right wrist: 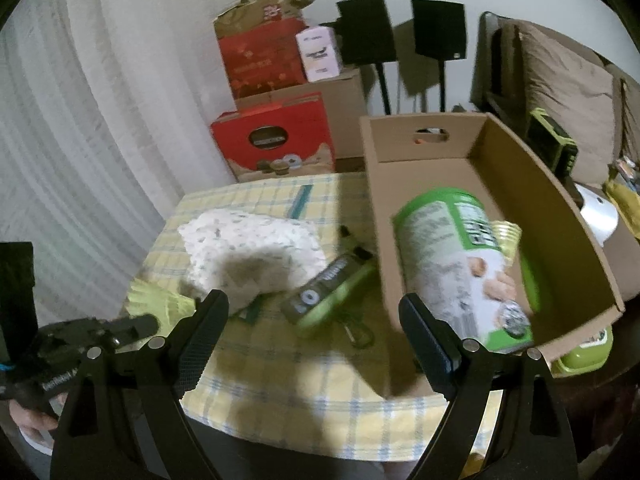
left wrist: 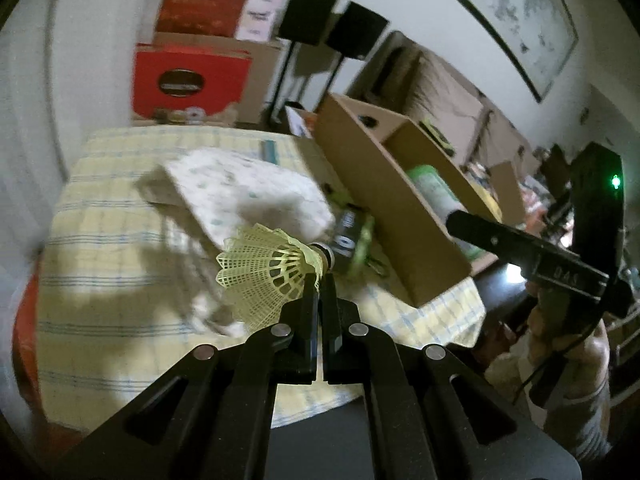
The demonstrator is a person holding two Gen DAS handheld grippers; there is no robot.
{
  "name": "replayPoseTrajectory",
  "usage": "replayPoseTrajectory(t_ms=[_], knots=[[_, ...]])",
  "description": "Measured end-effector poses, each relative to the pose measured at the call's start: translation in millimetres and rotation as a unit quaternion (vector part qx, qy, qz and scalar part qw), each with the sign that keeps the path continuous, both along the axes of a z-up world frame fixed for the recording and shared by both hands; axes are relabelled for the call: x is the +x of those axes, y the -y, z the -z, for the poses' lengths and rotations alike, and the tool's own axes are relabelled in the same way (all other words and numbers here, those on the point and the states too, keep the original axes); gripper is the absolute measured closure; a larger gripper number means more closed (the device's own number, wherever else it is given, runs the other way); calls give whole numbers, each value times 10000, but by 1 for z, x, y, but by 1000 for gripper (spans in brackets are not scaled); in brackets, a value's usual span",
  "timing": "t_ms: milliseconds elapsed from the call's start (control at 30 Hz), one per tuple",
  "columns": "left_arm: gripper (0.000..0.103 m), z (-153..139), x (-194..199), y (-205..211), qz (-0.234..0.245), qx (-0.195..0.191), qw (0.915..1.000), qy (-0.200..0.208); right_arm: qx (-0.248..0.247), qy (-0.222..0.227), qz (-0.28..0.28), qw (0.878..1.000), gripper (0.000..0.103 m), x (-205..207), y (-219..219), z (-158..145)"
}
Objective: Organize objects
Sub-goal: 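Reach the right tool to the white floral cloth and pinch it while left holds shuttlecock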
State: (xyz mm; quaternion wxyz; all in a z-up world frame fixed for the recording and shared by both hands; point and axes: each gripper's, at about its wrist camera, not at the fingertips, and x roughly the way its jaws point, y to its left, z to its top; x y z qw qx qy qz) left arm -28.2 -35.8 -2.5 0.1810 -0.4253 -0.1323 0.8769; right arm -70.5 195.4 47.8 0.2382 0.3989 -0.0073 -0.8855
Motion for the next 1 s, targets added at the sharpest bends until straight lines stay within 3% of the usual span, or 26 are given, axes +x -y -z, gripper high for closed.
replayPoseTrajectory(t_ms=[233, 867, 933, 1000], knots=[[102, 3, -6, 37, -531, 3, 9986, 64, 131, -61, -382, 9992, 15, -13, 38, 4], [102, 15, -11, 86, -966, 53, 9953, 88, 724, 71, -1218, 9899, 15, -68, 152, 62], [102, 18, -13, 88, -973, 77, 9952, 113, 810, 80, -1264, 9886, 28, -70, 159, 68], [102, 21, -17, 91, -985, 118, 9950, 154, 903, 138, -1266, 9877, 32, -73, 164, 76]])
